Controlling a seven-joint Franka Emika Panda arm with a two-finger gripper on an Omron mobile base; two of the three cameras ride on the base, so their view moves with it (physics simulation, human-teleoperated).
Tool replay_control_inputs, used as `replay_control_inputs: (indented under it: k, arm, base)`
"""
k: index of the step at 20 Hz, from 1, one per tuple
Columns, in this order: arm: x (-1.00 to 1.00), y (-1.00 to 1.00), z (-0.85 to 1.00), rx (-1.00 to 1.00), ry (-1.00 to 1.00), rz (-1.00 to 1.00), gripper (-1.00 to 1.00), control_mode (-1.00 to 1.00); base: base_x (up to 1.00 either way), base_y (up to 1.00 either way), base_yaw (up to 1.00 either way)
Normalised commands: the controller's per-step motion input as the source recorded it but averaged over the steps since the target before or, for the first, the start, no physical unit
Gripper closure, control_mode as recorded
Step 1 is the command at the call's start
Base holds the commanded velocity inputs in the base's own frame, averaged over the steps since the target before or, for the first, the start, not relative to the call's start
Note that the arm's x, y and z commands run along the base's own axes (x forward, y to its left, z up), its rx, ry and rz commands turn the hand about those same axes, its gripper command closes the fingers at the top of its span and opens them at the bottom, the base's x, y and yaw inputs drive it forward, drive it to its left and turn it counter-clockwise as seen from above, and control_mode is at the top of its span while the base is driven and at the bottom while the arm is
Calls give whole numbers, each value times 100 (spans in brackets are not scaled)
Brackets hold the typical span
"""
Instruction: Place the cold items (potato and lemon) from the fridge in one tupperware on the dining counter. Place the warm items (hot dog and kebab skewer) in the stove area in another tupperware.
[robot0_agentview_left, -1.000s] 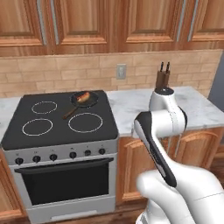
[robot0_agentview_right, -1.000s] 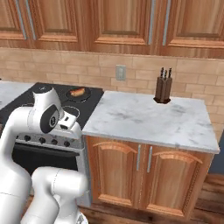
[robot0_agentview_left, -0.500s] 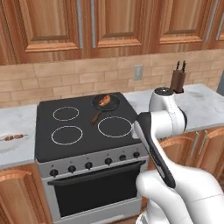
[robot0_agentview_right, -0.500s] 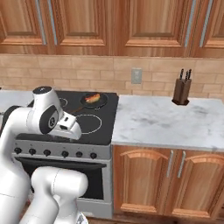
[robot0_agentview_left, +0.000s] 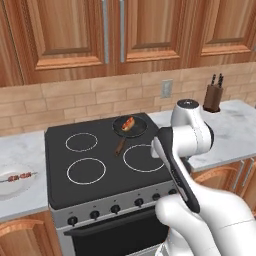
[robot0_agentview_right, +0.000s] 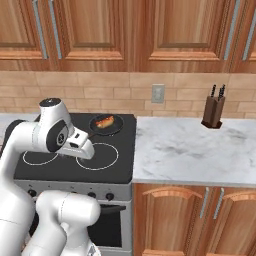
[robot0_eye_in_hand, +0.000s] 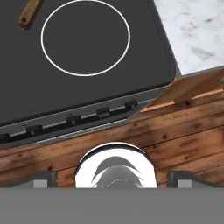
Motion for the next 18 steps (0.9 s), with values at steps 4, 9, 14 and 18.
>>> replay_control_inputs:
  k: [4,9,14,18]
  arm:
    - [0,0,0,0,0,0,-100,100]
    - [0,0,0,0,0,0,-100,100]
    - [8,7,0,0,0,-2,-100,-100]
    - [62,25,0,0,-2,-3,-100,-100]
  base:
    - [8,38,-13]
    - [15,45,-14]
    - [19,39,-11]
    - [0,0,0]
